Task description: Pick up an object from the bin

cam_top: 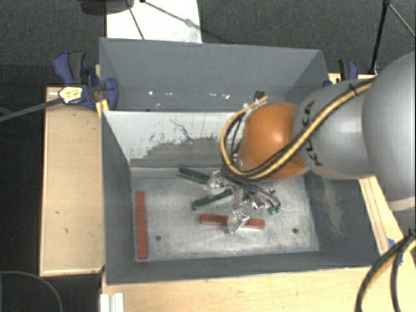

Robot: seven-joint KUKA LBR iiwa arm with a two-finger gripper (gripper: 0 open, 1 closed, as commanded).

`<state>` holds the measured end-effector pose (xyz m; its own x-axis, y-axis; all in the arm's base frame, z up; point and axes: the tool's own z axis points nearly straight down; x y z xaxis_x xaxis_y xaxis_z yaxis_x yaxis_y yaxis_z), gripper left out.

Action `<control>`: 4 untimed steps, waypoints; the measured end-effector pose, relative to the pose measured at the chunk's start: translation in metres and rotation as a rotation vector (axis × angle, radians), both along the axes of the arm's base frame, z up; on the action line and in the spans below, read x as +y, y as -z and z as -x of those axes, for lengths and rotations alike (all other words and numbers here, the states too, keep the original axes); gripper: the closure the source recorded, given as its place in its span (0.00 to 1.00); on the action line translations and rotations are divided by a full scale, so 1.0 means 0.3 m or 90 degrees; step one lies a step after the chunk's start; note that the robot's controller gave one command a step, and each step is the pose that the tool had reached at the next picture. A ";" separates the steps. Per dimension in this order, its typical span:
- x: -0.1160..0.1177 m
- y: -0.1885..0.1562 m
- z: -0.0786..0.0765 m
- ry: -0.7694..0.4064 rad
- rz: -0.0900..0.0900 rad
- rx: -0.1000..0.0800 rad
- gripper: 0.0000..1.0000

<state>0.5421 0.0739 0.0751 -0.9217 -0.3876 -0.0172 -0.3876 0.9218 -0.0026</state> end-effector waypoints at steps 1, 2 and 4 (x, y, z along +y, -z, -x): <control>-0.008 -0.032 0.011 -0.001 0.000 0.000 1.00; -0.008 -0.032 0.011 -0.001 0.000 0.000 1.00; -0.012 -0.098 0.028 -0.001 0.002 0.012 1.00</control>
Offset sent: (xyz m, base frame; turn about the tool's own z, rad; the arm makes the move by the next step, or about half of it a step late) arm 0.0000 0.0000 0.0000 0.0000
